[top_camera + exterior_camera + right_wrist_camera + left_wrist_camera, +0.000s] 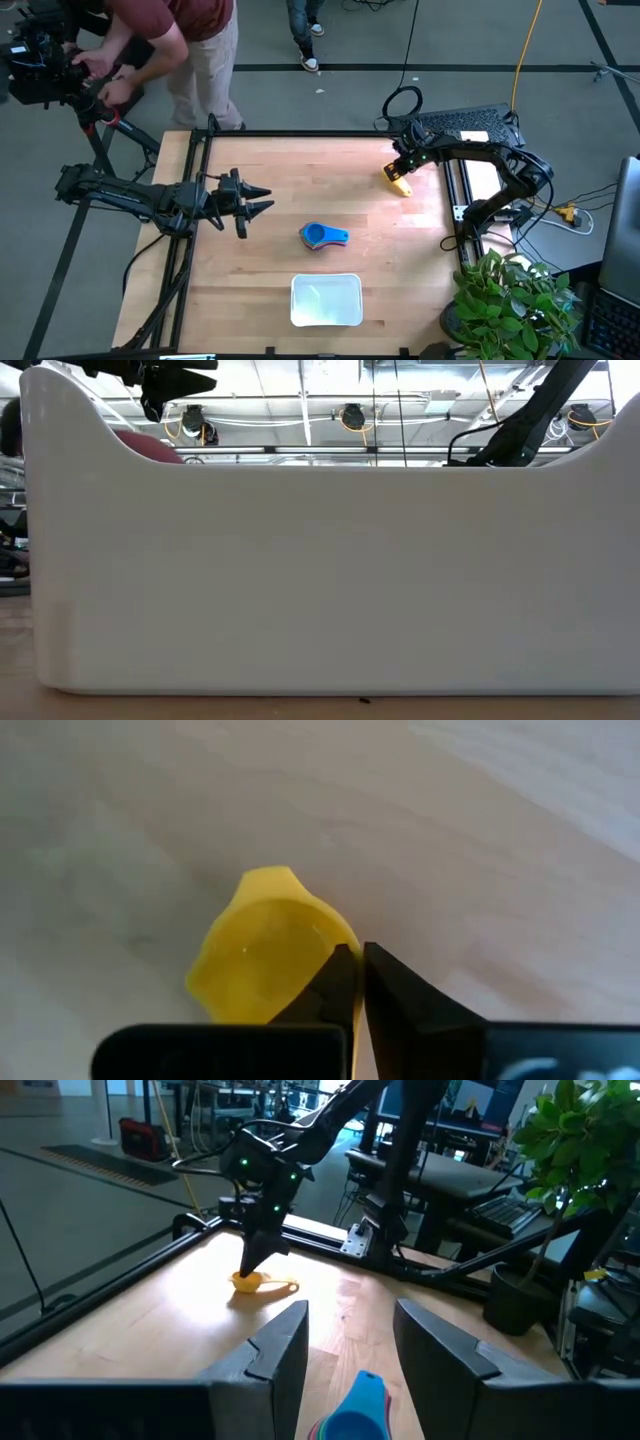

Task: Nest measuring cups in basket
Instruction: Stack the yellow measuring cup on top of the blue measuring cup

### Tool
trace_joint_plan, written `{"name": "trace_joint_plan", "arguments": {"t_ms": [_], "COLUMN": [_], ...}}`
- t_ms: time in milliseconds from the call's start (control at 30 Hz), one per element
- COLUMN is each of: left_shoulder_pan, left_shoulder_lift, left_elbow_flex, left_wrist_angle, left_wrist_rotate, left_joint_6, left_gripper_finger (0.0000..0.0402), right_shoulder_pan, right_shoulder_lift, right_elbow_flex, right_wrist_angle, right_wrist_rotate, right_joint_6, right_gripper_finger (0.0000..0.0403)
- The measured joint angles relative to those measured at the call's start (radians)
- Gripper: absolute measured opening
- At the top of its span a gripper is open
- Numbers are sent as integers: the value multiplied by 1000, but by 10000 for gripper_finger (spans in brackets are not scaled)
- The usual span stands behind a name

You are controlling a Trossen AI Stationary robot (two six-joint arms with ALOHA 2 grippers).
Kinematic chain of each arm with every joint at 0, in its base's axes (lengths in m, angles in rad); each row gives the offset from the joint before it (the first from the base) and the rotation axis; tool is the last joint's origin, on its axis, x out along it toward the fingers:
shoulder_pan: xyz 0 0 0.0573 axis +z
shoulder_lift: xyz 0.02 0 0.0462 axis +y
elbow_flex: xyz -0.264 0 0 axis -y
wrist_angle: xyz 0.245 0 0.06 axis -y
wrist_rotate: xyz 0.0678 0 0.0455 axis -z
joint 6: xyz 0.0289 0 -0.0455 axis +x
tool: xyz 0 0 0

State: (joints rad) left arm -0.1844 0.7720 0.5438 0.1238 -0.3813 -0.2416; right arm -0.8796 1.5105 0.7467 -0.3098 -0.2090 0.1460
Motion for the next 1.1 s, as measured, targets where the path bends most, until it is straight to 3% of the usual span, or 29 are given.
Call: {"name": "trace_joint_plan", "arguments": {"t_ms": [167, 500, 767, 1100], "left_shoulder_pan": [0, 35, 41, 41], "left_shoulder_lift": [0, 0, 0, 0], "left_elbow_flex": [0, 0, 0, 0], "left_wrist_angle": [-1, -55, -64, -80], "left_wrist_rotate": [-3, -13, -13, -14], "left_joint_6": [-2, -44, -56, -60], "left_gripper_finger": [149, 149, 149, 149], "right_shoulder_pan": [75, 385, 602, 731], "right_shoulder_lift": [-65, -145, -93, 68], "right_elbow_flex": [0, 144, 310, 495], "right_wrist_angle": [56, 58, 62, 22], "right_wrist_rotate": [-59, 3, 57, 51], "right_joint_6": [49, 143, 156, 106], "right_gripper_finger": [2, 1, 0, 0]}}
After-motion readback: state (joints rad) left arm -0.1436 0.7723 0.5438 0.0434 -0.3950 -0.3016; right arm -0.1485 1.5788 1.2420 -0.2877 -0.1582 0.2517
